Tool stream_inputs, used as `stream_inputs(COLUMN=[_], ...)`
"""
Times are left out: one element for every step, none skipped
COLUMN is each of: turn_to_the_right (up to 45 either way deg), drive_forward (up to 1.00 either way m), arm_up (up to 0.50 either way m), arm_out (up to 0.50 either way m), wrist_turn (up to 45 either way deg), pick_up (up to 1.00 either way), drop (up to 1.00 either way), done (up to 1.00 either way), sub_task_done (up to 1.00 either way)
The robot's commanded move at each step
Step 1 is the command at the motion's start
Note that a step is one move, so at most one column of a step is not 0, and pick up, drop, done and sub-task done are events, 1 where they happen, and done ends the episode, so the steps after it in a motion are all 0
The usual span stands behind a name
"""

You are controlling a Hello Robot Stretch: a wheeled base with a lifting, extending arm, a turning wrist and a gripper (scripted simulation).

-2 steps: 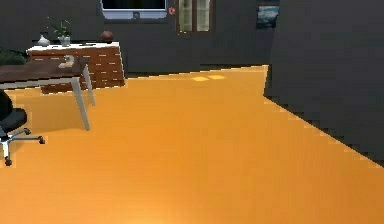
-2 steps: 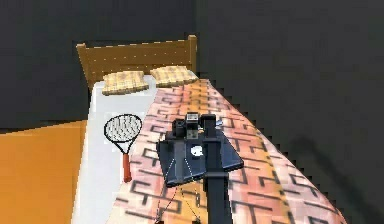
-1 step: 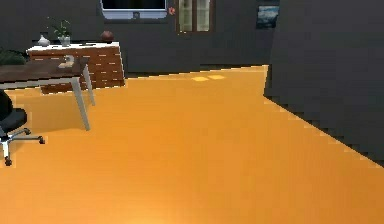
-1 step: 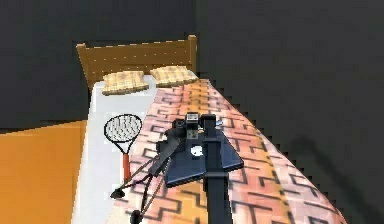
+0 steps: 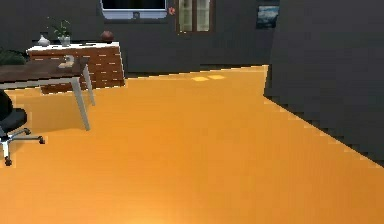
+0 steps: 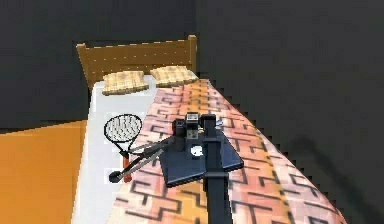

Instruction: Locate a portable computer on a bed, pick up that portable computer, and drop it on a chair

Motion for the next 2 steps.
stream_inputs(turn_to_the_right=[0.0, 0.0], drive_forward=[0.0, 0.0], arm_up=[0.0, 0.0], arm_out=[0.0, 0.0], wrist_turn=[45.0, 15.0], pick_up=[0.0, 0.0], drop=[0.0, 0.0], done=[0.0, 0.0], sub_task_done=[0.0, 0.0])
